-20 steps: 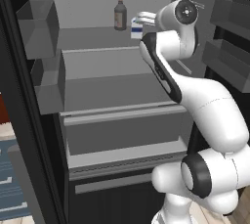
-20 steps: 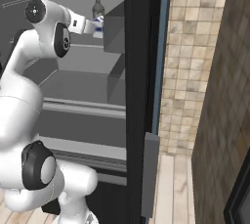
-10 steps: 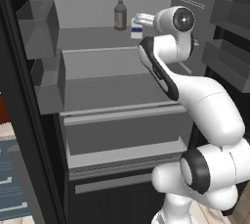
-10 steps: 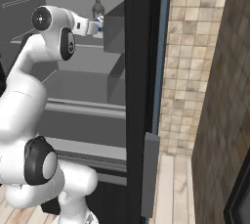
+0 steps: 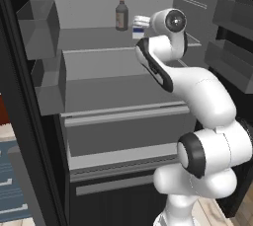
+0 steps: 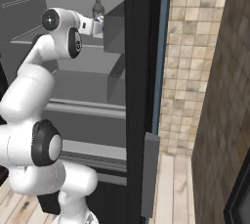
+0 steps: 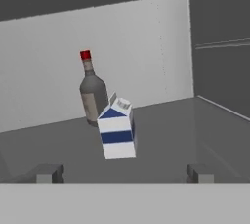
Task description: Take out the milk from the fridge and place it on the tray on the counter. Then take the sugar cube near the tray and place it in the tray.
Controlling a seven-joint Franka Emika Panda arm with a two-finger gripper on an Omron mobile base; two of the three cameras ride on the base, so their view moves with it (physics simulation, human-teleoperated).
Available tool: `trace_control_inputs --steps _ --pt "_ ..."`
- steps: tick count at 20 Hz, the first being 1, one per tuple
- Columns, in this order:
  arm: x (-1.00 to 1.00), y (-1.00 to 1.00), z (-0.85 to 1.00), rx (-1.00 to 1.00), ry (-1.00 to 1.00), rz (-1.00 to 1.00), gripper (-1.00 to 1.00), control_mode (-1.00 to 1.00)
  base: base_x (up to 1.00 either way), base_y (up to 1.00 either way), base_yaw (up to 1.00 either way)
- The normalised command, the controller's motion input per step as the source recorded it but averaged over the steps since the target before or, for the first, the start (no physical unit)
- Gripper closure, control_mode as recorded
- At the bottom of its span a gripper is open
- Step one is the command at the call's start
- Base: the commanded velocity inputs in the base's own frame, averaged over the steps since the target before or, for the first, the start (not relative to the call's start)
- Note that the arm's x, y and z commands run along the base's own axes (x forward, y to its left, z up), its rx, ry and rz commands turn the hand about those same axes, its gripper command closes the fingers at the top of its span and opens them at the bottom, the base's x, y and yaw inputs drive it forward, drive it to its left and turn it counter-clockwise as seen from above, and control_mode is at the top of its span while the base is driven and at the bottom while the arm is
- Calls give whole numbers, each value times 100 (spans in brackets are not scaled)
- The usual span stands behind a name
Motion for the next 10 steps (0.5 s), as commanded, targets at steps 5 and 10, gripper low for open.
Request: trace_control_inputs --steps 5,10 --pt "22 28 0 -14 4 -10 -100 -100 0 0 0" --pt "7 9 0 -6 2 -9 -100 -100 0 0 0"
